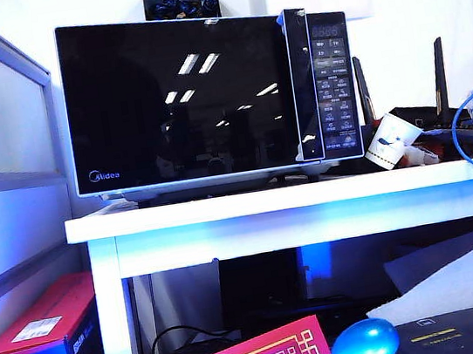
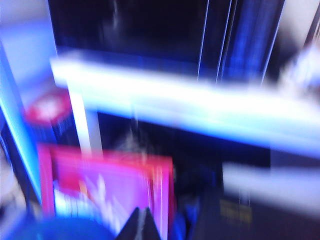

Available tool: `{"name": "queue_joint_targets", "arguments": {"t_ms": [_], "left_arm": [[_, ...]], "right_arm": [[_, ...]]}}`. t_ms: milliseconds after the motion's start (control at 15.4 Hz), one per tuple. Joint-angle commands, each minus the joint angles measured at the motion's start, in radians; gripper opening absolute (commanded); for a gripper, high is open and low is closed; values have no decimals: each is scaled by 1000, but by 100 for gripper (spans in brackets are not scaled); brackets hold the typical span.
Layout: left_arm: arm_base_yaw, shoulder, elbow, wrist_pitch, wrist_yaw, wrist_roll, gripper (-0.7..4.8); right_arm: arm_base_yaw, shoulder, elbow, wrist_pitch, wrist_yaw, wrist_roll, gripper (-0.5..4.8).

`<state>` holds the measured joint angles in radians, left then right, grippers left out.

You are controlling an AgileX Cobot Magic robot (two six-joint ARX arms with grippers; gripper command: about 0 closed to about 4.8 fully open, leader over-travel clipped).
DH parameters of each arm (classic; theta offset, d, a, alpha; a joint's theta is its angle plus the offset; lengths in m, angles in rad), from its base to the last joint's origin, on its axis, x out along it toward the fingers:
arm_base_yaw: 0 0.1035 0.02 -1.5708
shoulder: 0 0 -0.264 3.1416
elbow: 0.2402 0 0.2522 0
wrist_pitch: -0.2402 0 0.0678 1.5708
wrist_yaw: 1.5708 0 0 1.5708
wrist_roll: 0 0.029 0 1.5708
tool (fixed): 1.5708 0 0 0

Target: Open the microwave door, place the box of snacks from the top of the microwave inside, then close the microwave door.

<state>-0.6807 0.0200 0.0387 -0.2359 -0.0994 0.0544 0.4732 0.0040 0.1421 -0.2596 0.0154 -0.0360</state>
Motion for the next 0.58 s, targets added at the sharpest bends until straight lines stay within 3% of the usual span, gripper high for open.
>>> {"name": "queue_joint_targets", "arguments": {"t_ms": [65,583], "left_arm": [[-1,4,-25,44,-13,21,-5],[-1,3,-25,43,-10,16,-5]], "right_arm": [[0,-2,-66,-13,8,27,-1],[0,-2,-96,-43,8,43,-1]]}}
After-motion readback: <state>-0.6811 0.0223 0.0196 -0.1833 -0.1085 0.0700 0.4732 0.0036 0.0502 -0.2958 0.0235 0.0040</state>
